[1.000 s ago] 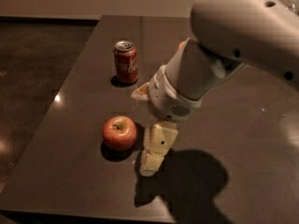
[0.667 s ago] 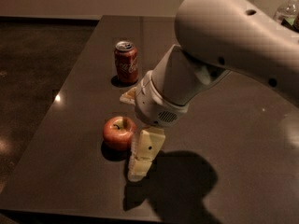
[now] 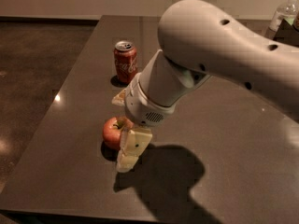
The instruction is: Pick apple
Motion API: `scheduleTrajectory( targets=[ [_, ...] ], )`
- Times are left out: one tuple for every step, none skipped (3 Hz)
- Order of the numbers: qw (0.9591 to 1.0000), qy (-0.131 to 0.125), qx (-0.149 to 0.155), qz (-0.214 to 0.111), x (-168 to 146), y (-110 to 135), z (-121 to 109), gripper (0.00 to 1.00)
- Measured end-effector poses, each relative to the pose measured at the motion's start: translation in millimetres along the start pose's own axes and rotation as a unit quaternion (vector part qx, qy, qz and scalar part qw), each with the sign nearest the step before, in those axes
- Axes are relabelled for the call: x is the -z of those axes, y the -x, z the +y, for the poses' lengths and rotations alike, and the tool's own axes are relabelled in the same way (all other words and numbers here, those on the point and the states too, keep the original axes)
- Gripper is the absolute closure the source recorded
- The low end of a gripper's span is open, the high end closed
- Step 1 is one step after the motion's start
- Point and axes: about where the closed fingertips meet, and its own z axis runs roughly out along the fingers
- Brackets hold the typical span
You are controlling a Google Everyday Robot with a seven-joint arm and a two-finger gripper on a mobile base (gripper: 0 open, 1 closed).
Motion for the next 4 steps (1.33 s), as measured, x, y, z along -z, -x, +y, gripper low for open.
scheduleTrajectory(
  targets=[
    [1.0,-0.005,-0.004,0.002,-3.5,-6.3,-11.6,0.3],
    [0.9999,-0.006,-0.012,-0.006,2.5,-9.2,-18.9,0.54],
    [0.9997,-0.006,-0.014,-0.02,20.4,-5.9,-28.0,0.76],
    [0.999,-0.018,-0.012,-0.039,65.2,3.9,-45.8,1.0]
  ],
)
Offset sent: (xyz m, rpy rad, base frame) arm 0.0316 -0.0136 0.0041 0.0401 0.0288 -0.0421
